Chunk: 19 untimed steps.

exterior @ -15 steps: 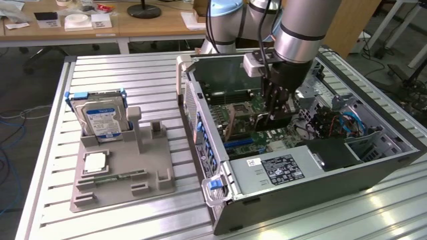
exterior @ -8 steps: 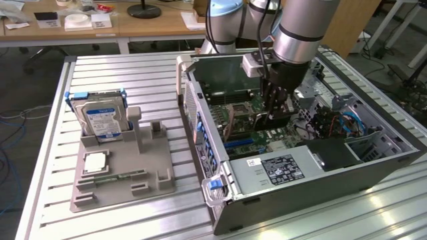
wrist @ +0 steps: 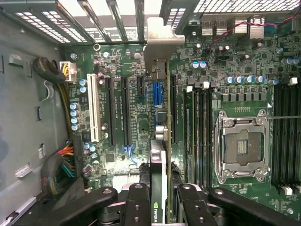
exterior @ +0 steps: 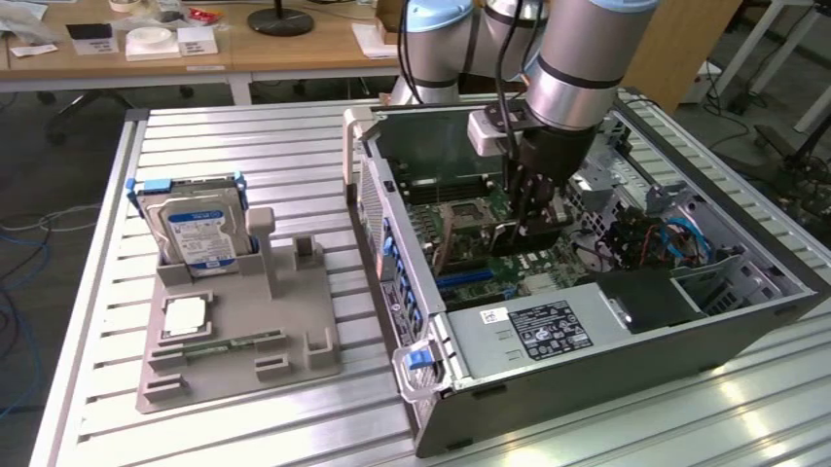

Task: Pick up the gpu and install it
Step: 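Insert the gpu into the slot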

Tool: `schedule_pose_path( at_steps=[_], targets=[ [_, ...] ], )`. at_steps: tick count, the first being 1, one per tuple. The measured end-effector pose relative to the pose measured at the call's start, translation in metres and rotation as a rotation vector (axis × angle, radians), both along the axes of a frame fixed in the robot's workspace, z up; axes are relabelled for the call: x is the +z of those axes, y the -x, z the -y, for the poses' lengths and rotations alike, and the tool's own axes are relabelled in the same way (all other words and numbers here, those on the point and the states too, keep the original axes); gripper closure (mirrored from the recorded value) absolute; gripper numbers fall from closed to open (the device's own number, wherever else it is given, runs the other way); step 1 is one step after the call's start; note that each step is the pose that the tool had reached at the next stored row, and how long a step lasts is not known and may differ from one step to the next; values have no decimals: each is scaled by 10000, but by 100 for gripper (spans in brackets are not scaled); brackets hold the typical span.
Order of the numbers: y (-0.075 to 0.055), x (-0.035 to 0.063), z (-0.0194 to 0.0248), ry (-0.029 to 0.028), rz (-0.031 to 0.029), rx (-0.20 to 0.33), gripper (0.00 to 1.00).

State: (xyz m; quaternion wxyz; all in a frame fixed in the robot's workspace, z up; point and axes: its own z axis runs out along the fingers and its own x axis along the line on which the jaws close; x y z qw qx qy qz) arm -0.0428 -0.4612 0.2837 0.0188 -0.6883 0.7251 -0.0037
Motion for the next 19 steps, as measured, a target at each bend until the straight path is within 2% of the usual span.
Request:
schedule_pose_path(
  at_steps=[19],
  targets=[
    [20,-31,-3,-2,1,1,73]
  ],
)
